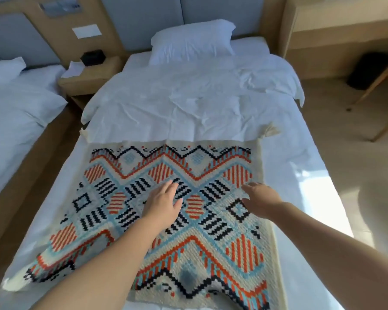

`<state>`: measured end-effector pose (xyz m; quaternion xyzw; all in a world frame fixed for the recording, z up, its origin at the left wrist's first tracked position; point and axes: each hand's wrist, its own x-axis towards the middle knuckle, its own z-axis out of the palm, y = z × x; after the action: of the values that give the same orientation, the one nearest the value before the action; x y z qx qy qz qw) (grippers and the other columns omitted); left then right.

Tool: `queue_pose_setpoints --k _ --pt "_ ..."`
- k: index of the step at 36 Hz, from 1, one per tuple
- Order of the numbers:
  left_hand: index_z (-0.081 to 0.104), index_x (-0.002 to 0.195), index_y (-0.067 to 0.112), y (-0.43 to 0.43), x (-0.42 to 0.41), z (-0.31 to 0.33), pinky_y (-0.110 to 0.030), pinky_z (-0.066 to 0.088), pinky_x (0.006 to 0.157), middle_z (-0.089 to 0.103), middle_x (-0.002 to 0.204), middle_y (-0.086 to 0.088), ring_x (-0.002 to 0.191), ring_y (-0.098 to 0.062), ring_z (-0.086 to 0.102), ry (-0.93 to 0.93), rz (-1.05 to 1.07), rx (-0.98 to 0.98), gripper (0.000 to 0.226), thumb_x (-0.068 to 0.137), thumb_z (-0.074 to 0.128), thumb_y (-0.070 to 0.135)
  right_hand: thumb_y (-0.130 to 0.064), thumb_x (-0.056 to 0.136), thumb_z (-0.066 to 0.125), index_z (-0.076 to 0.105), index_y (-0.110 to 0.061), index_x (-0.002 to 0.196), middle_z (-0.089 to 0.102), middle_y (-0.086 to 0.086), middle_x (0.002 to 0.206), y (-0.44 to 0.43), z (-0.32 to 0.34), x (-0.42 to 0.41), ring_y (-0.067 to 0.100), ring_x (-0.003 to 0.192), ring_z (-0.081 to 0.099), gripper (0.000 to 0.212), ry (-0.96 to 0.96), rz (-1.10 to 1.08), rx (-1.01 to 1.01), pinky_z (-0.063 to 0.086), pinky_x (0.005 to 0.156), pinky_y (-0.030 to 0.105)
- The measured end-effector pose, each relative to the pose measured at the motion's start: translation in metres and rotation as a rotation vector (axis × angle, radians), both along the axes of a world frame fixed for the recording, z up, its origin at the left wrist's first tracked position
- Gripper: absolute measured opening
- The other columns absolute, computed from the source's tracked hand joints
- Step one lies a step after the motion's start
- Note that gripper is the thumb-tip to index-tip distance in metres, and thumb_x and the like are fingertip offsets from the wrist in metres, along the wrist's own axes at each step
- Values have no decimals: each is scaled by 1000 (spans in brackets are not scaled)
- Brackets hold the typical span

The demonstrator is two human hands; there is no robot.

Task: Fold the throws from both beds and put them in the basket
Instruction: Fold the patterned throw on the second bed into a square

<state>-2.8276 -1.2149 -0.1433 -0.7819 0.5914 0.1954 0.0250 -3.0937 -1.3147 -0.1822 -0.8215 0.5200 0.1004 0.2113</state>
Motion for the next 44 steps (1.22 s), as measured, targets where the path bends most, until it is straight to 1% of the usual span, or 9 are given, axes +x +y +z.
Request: queue_pose_setpoints --k 4,12,21,25,34,38,40,42,44 --pt "14 152 20 -56 18 -59 -38 10 120 9 160 1 147 -18 6 -6 -142 47 59 100 32 44 -28 94 42 45 -20 137 55 5 126 -24 -34 8 26 114 54 44 79 -75 42 48 94 36" --pt "-5 152 23 -144 43 -214 -41 -4 119 -14 160 -1 146 -20 -13 -21 -339 153 63 100 19 49 -6 93 36 37 -24 144 38 2 150 -80 -132 45 25 133 42 54 171 -224 81 40 107 38" --pt "-19 148 25 -217 52 -312 -46 -15 115 -23 155 -5 143 -26 -22 -84 -329 -48 68 93 1 61 -23 102 26 1 -29 152 -8 2 161 -167 -213 63 27 147 9 57 235 -224 18 21 115 45" --pt "-17 148 22 -221 49 -335 -47 -14 116 -20 156 -7 144 -28 -21 -114 -325 -133 70 90 -5 60 -31 102 22 -2 -26 152 -8 3 161 -201 -226 63 26 148 2 56 248 -212 21 16 119 46" --pt "-18 147 22 -225 49 -355 -50 -13 116 -21 157 -7 143 -28 -23 -107 -334 -145 71 87 -7 59 -10 90 49 10 -17 152 13 6 158 -276 -233 67 29 145 13 73 216 -228 -82 22 116 45" --pt "-18 148 22 -226 50 -359 -51 -12 116 -23 156 -7 142 -28 -25 -100 -334 -128 71 88 -4 59 -11 86 59 25 -10 144 38 13 141 -307 -232 61 33 130 36 67 253 -231 -178 39 104 46" --pt "-15 148 22 -226 50 -361 -51 -12 116 -21 157 -7 143 -28 -24 -84 -337 -128 70 89 0 58 -2 84 59 38 -7 130 50 12 114 -318 -230 57 32 108 49 51 237 -252 -203 48 81 44" --pt "-14 148 22 -227 50 -362 -52 -12 115 -21 156 -7 143 -28 -24 -72 -345 -134 70 90 2 58 2 84 55 46 -7 110 47 6 88 -326 -227 54 26 83 50 29 255 -267 -224 44 63 38" --pt "-15 147 22 -227 51 -363 -52 -13 115 -22 156 -7 142 -27 -26 -70 -351 -127 70 90 1 57 3 84 51 50 -8 94 42 4 79 -330 -224 53 25 75 47 15 294 -262 -229 41 61 36"
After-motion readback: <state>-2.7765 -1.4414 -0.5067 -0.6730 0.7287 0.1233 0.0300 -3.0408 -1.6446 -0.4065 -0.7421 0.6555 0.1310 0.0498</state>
